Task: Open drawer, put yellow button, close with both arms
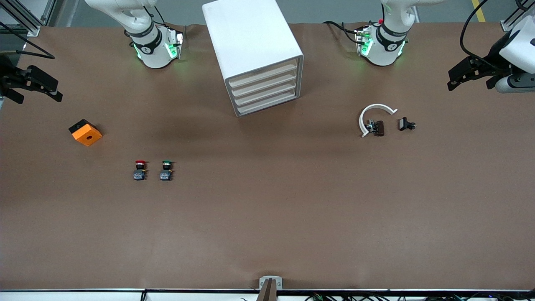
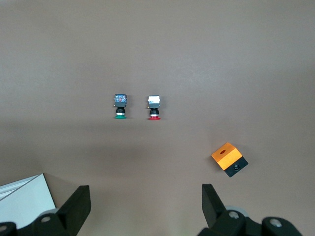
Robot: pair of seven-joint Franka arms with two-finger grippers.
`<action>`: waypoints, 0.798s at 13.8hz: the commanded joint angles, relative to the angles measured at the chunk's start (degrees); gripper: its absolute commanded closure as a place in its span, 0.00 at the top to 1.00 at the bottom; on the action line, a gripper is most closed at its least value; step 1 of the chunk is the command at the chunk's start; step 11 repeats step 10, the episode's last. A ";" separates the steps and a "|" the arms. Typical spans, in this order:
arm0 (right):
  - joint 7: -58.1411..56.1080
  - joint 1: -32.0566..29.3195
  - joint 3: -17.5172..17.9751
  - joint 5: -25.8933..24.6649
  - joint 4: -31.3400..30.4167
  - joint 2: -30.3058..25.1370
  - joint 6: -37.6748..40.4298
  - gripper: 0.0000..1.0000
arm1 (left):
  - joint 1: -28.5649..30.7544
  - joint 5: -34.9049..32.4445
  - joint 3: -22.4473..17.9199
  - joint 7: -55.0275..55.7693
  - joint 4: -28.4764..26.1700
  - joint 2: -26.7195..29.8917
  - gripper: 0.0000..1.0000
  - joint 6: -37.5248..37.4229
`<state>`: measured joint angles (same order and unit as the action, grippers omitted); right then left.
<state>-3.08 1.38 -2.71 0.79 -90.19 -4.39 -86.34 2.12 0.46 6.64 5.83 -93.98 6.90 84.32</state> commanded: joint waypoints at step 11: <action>-0.52 0.03 0.16 -0.88 1.42 0.61 0.65 1.00 | -0.62 -0.11 -0.31 -0.12 5.39 -4.26 1.00 -0.56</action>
